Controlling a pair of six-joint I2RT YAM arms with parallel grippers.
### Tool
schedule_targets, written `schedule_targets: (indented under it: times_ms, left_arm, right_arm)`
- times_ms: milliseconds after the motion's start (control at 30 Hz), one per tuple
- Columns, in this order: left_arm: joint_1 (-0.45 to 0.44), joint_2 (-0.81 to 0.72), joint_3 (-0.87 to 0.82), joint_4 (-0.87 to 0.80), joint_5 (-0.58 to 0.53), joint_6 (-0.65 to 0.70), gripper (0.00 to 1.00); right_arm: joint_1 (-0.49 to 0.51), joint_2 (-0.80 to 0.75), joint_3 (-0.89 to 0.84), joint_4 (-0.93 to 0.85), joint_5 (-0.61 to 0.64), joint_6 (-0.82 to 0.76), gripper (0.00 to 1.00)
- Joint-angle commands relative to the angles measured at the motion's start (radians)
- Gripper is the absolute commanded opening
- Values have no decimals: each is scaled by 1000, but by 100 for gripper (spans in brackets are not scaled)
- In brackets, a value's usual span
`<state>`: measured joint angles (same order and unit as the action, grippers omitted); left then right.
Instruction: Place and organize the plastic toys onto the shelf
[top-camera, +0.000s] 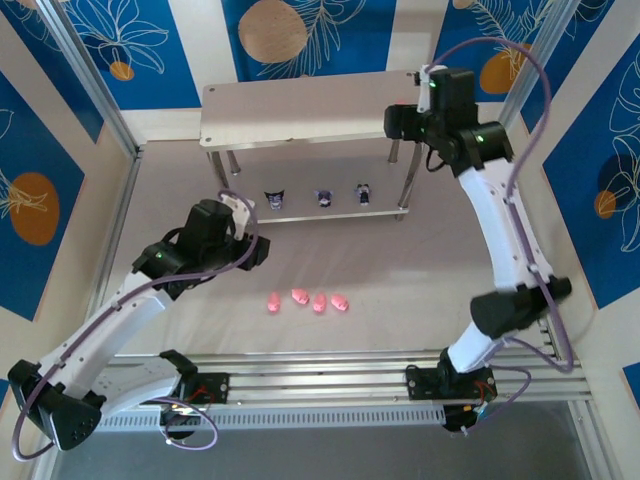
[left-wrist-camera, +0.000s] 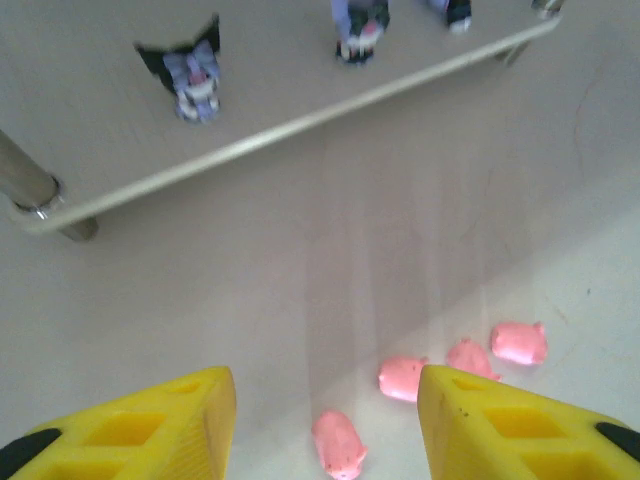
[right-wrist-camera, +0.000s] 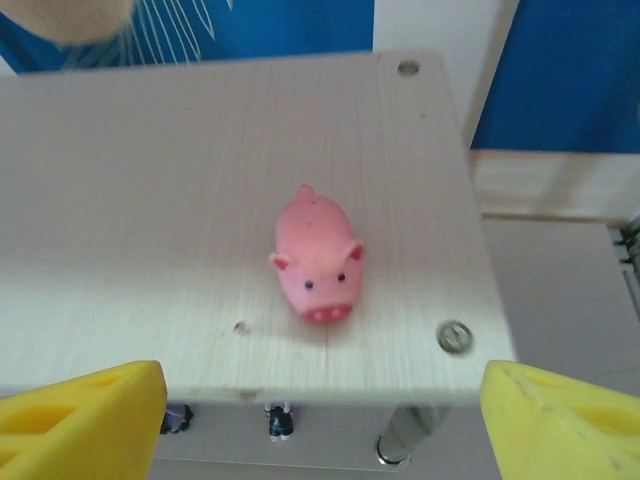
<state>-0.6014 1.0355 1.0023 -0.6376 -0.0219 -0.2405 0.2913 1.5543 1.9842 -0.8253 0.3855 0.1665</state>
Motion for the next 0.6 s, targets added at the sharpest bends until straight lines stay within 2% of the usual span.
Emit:
schedule_targets:
  times_ms: [0, 100, 267, 400, 567]
  left_arm:
    - [-41, 2, -88, -9, 51, -60, 51]
    - [-117, 19, -159, 11, 26, -127, 51]
    - [-217, 46, -263, 49, -45, -246, 50]
    - [-232, 80, -328, 93, -79, -301, 50]
    - [-232, 122, -362, 146, -111, -333, 51]
  right_arm:
    - [37, -162, -67, 119, 13, -10, 82]
    - [104, -263, -143, 52, 42, -11, 82]
    - [280, -488, -403, 36, 131, 61, 82]
    - [367, -597, -535, 9, 135, 149, 81]
    - [427, -606, -568, -31, 163, 169, 81]
